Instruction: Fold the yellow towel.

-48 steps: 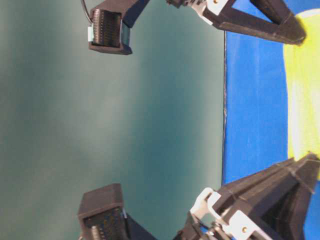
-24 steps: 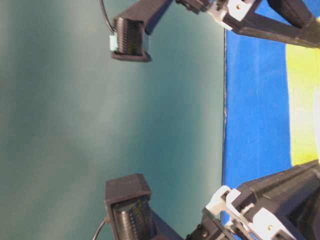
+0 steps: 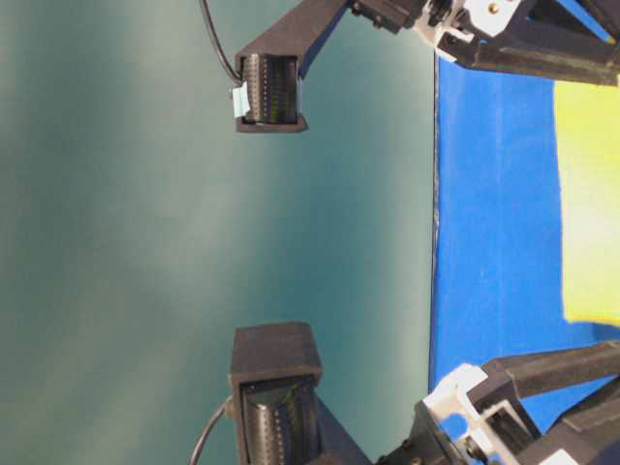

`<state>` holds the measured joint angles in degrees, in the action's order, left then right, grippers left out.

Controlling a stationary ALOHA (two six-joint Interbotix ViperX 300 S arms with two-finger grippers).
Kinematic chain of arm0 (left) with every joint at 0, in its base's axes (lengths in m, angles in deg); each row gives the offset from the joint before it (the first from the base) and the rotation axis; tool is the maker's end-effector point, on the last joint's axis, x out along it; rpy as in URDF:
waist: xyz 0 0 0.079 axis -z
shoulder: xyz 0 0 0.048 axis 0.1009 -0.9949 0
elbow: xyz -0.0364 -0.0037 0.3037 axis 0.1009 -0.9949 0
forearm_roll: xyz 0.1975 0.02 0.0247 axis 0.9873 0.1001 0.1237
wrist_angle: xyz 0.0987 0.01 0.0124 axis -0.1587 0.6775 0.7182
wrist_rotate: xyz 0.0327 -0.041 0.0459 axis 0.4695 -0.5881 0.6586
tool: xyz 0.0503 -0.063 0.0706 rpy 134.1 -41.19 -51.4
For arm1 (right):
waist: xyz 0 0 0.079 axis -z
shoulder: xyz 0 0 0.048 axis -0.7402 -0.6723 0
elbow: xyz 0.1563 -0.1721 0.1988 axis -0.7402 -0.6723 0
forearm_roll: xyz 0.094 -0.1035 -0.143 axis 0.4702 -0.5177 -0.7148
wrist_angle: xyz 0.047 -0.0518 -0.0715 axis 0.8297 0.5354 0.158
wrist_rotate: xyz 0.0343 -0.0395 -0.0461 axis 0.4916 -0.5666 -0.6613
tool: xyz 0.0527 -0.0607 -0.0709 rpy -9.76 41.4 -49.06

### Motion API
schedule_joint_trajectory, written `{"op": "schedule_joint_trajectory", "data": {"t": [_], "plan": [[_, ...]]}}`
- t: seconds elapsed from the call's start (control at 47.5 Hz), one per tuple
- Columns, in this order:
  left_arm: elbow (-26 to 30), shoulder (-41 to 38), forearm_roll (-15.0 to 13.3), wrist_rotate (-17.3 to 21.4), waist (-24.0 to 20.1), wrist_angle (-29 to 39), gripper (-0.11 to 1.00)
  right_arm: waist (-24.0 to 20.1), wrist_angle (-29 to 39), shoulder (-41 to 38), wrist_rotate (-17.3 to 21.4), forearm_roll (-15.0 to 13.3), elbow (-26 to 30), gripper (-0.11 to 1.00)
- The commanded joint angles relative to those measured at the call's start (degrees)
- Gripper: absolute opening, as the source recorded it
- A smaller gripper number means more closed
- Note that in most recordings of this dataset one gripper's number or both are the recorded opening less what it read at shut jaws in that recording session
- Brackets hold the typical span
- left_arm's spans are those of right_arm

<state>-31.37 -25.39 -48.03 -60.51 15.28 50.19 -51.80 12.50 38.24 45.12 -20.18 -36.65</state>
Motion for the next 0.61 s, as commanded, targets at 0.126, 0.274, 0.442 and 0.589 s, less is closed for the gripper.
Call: {"op": "schedule_joint_trajectory", "data": {"t": [0.126,0.274,0.442,0.589], "plan": [[0.4,8.3,0.0,0.5,0.0,3.1,0.45,-2.2,3.1,6.3,-0.2,-0.1,2.6,0.54],[-0.8,15.1,0.0,0.8,0.1,6.4,0.45,-2.5,4.7,12.5,-0.5,-0.7,1.9,0.54],[-4.4,23.9,0.1,0.9,0.0,6.7,0.45,-2.4,4.5,20.5,-0.5,-2.5,-0.8,0.53],[-8.4,30.9,0.1,1.0,0.0,6.0,0.45,-0.7,3.6,28.6,-0.5,-4.0,-5.5,0.54]]}}
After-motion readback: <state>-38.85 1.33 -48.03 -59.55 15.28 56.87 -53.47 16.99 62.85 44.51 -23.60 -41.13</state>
